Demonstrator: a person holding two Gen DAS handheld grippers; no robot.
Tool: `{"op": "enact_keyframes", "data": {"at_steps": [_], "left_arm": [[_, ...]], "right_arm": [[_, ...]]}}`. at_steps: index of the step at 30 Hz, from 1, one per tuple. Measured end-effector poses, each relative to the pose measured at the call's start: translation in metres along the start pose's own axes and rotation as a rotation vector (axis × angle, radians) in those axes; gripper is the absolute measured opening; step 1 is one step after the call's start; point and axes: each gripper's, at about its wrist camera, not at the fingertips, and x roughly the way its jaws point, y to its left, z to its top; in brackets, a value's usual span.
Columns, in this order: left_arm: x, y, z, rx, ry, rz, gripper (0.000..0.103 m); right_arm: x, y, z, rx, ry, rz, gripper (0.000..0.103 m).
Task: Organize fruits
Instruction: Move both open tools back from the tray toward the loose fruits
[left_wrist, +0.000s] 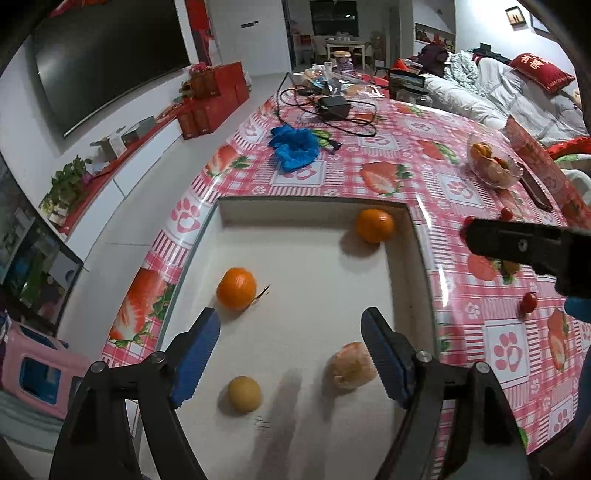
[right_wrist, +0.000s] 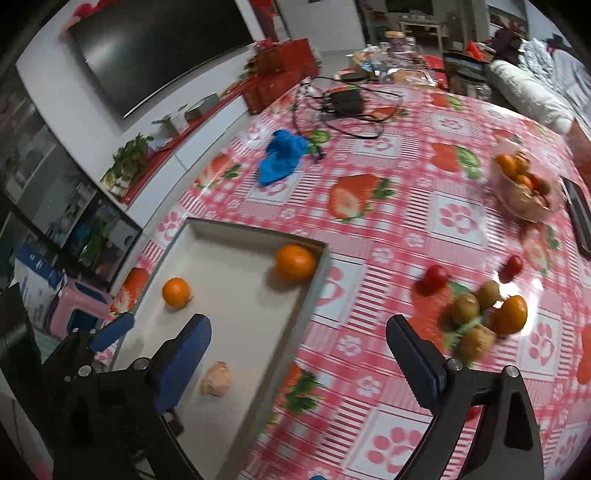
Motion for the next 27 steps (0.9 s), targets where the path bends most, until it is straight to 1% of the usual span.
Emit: {"op": "enact_keyframes", "data": {"at_steps": [4,6,7,8,11,14,17,20,23,26,27], "left_arm": [[-0.013,-0.014,0.005,0.025,-0.015,-0.034,0.082],[-0.018,-0.024,0.011,0.042,-0.019,-0.056,0.082],[-0.020,-0.028,0.012,0.049,-0.020,-0.064,0.082],[-0.023,-0.035,0.015,0.059,-0.022,-0.075,0.082],[-0.029,-0.055,0.020,0.091,-0.026,-0.105,0.082],[-0.030,-0.078,0.025,0.124,-0.018,-0.145,0.082],[-0.024,-0.105,0.029,0.153,-0.003,-0.164,0.082],[-0.013,-0.127,0.030,0.163,0.039,-0.204,0.082],[-0.001,-0.152,0.023,0.175,0.082,-0.246,0.082],[0.008,-0.180,0.015,0.214,0.105,-0.253,0.082],[0.012,-0.189,0.013,0.224,0.109,-0.254,0.082]], "right_arm": [[-0.012,-0.027,-0.009,0.036,-0.023,-0.048,0.097],[-0.018,-0.047,-0.015,0.074,-0.033,-0.072,0.097],[-0.022,-0.057,-0.020,0.096,-0.038,-0.086,0.099],[-0.024,-0.067,-0.023,0.116,-0.040,-0.103,0.103],[-0.033,-0.097,-0.035,0.160,-0.042,-0.158,0.103],[-0.040,-0.120,-0.050,0.177,-0.032,-0.204,0.103],[-0.043,-0.139,-0.068,0.181,-0.016,-0.246,0.103],[-0.042,-0.151,-0.087,0.167,-0.001,-0.292,0.103],[-0.042,-0.161,-0.105,0.140,0.017,-0.349,0.103],[-0.043,-0.170,-0.121,0.105,0.030,-0.414,0.103],[-0.045,-0.173,-0.126,0.104,0.029,-0.415,0.103]]}}
